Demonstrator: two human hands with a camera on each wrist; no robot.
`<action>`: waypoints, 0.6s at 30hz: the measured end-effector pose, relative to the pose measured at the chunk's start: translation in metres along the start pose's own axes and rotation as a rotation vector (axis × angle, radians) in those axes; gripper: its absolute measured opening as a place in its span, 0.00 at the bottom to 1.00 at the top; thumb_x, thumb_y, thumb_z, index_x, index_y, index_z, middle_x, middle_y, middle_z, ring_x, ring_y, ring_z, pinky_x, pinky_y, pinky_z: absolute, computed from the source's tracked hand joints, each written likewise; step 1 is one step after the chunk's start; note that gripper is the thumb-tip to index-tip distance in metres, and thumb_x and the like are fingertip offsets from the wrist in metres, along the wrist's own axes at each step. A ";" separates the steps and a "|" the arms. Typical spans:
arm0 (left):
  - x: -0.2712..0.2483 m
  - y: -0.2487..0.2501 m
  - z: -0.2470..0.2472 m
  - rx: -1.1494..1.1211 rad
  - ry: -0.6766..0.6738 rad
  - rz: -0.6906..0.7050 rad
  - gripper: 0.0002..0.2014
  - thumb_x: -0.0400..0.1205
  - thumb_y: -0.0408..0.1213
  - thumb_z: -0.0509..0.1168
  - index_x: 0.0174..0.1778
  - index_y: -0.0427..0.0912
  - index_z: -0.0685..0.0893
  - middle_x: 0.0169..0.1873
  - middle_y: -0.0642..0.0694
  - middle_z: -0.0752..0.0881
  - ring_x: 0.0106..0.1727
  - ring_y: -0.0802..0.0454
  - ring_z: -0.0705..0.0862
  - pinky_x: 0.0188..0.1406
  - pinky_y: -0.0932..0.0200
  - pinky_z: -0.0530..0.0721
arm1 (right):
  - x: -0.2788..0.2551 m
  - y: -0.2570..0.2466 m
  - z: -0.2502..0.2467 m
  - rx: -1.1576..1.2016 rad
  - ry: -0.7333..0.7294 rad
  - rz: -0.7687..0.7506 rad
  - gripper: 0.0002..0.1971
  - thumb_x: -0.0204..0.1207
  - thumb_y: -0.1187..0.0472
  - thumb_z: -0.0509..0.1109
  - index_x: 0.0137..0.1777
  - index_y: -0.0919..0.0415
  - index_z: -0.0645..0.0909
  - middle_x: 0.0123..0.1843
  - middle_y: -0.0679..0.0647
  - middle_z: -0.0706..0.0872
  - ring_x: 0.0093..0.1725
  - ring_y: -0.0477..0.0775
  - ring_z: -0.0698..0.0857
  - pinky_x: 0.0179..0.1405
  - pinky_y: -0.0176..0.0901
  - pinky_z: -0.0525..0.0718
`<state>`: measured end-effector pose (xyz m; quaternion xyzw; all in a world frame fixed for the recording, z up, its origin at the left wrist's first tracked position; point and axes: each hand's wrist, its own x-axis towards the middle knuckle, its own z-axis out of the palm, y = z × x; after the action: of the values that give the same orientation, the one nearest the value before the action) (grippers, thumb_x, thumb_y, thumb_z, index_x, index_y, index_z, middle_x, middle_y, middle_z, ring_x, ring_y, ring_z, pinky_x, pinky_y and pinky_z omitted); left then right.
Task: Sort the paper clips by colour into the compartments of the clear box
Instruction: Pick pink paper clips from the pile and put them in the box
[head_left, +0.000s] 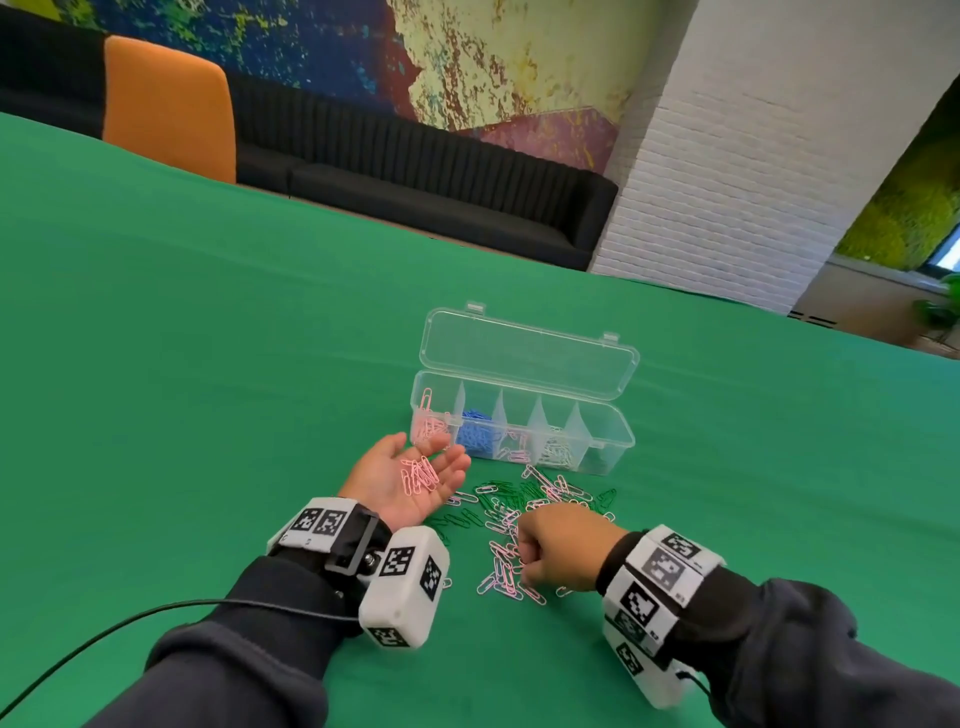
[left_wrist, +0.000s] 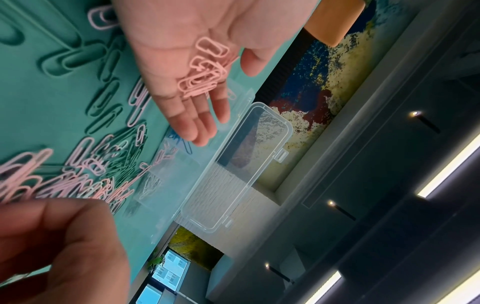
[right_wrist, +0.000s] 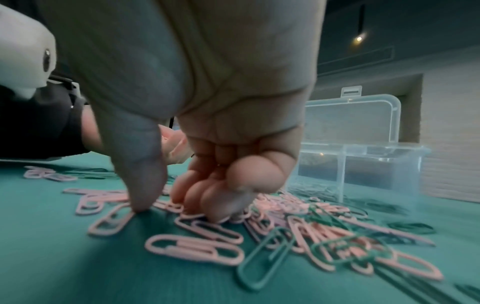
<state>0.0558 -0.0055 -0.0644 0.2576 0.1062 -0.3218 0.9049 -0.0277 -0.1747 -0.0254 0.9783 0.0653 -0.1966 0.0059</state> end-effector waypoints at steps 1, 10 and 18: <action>0.000 -0.001 0.000 0.003 -0.007 -0.008 0.26 0.88 0.48 0.44 0.46 0.31 0.80 0.35 0.32 0.87 0.31 0.41 0.88 0.28 0.54 0.87 | 0.001 -0.001 0.001 -0.008 0.016 -0.001 0.04 0.77 0.62 0.65 0.42 0.56 0.74 0.43 0.52 0.79 0.44 0.52 0.76 0.44 0.39 0.73; 0.002 -0.009 0.002 0.071 -0.026 -0.101 0.24 0.87 0.47 0.47 0.46 0.30 0.80 0.38 0.31 0.86 0.35 0.38 0.89 0.34 0.50 0.88 | 0.013 0.010 -0.021 0.307 0.169 -0.010 0.04 0.77 0.64 0.64 0.41 0.58 0.77 0.38 0.50 0.79 0.35 0.45 0.76 0.40 0.34 0.83; 0.004 -0.012 0.003 0.010 -0.019 -0.106 0.24 0.88 0.46 0.47 0.45 0.28 0.79 0.35 0.31 0.87 0.32 0.38 0.89 0.29 0.47 0.87 | 0.020 -0.005 -0.020 0.164 0.098 0.009 0.07 0.75 0.58 0.71 0.49 0.59 0.83 0.47 0.52 0.86 0.45 0.50 0.81 0.48 0.40 0.79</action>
<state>0.0513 -0.0168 -0.0678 0.2529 0.1096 -0.3723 0.8862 -0.0021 -0.1665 -0.0150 0.9842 0.0446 -0.1534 -0.0763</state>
